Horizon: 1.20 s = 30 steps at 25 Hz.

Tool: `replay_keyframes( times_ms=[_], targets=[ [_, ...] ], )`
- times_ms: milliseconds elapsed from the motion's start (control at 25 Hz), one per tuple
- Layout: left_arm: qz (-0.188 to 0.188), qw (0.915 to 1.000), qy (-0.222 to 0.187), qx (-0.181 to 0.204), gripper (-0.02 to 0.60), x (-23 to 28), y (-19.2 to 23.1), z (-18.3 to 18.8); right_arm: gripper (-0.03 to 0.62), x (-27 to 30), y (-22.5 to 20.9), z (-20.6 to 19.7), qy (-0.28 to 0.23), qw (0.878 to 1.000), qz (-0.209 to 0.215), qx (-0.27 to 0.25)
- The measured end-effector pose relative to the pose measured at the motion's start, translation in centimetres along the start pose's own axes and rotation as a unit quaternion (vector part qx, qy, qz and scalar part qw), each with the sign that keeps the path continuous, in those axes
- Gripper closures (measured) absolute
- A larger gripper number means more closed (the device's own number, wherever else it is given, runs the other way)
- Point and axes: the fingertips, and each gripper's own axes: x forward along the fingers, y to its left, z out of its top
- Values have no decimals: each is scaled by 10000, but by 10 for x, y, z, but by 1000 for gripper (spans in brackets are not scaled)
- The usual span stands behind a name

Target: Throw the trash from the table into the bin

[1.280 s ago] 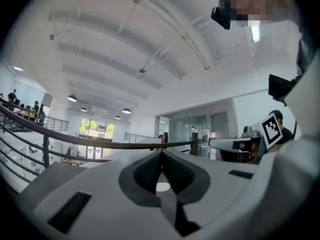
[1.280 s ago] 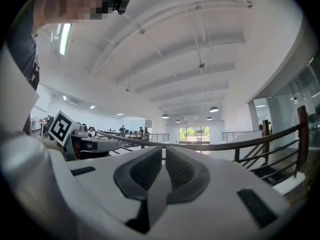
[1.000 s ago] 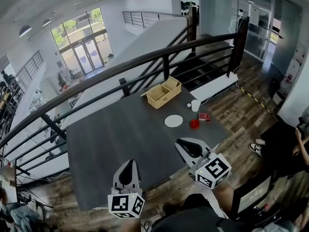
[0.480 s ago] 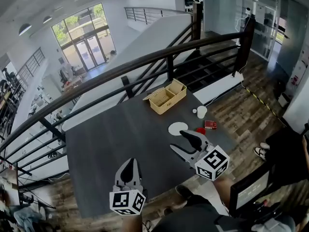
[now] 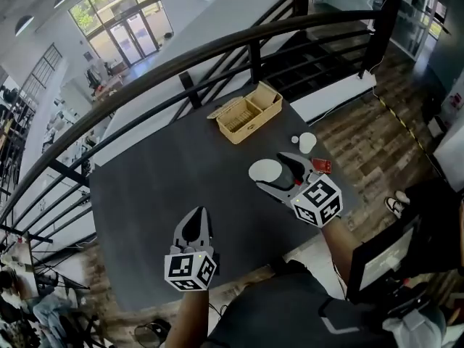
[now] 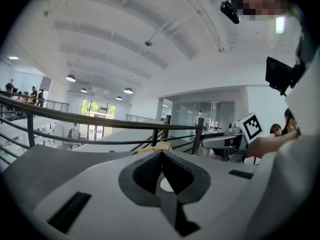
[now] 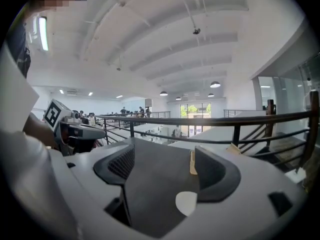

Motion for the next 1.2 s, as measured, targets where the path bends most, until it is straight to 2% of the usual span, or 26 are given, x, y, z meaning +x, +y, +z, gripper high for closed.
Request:
replay_keyframes(
  times_ms=[120,360,520,640,800,1000,1200],
  targets=[
    [94,9991,323,-263,571,25,7,-28,187,18,-27,-43,505,9986,142,46],
    [340,9937,826,-676,571,64,21,-76,140,47,-47,-109,1179,9904,717,34],
    [494,9915,1054,-578,571,83,29,-101,131,64,-68,-149,1614,9841,746,5],
    [345,9893,1324,-509,560,94,28,-126,119,77,-77,-182,1953,9770,849,110],
    [337,9845,1584,-679,525,105,30,-151,92,92,-85,-222,2399,9659,974,68],
    [385,9786,1909,-665,505,108,31,-171,83,105,-94,-251,2703,9573,1020,-74],
    [452,9771,1986,-612,506,105,29,-175,83,110,-95,-273,2948,9487,1122,-208]
  ],
)
